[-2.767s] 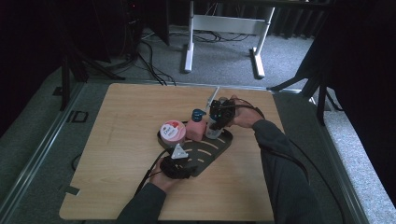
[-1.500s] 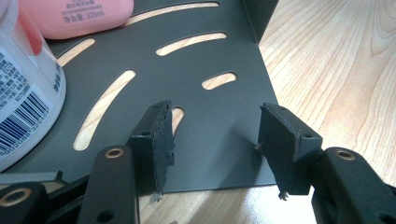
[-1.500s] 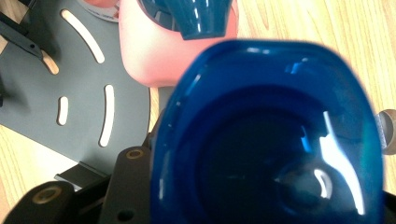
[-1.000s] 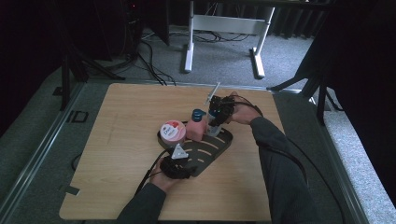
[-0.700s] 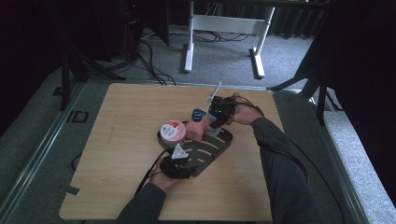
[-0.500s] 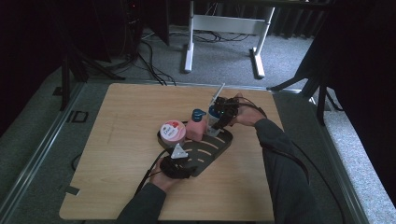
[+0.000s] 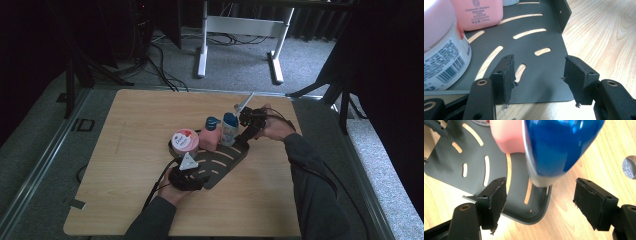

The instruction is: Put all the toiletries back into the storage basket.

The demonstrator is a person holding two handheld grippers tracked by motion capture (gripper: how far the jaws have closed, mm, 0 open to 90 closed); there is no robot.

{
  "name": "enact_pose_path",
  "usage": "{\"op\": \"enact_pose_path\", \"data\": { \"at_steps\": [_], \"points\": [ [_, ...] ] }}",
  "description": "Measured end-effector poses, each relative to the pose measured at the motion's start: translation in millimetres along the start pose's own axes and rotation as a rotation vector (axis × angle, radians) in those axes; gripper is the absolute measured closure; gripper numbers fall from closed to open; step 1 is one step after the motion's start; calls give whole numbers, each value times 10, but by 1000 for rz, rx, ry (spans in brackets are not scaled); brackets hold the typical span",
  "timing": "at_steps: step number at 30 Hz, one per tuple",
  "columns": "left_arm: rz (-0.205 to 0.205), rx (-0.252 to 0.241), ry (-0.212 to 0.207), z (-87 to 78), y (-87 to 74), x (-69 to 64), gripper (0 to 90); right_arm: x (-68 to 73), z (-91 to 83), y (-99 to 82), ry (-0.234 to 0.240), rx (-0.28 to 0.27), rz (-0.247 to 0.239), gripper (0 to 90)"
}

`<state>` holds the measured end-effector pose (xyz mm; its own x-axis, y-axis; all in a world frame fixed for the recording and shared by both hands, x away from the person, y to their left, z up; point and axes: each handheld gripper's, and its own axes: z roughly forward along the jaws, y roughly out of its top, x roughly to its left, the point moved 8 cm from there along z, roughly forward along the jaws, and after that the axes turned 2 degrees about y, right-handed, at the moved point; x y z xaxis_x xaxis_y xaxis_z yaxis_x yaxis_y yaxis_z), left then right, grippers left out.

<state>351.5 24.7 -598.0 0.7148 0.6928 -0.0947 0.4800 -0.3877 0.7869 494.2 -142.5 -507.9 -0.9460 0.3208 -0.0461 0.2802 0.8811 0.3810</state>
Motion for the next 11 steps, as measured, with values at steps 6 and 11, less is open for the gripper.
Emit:
{"op": "enact_pose_path", "data": {
  "at_steps": [6, 11],
  "points": [
    [4, -12, 3, -63, -2, -12, 426, 54, 47, -148, 10, -3, 22, 259],
    [6, -23, 2, -118, 6, -32, 427, 90, 112, -258, 7, -13, 28, 259]
  ]
}}
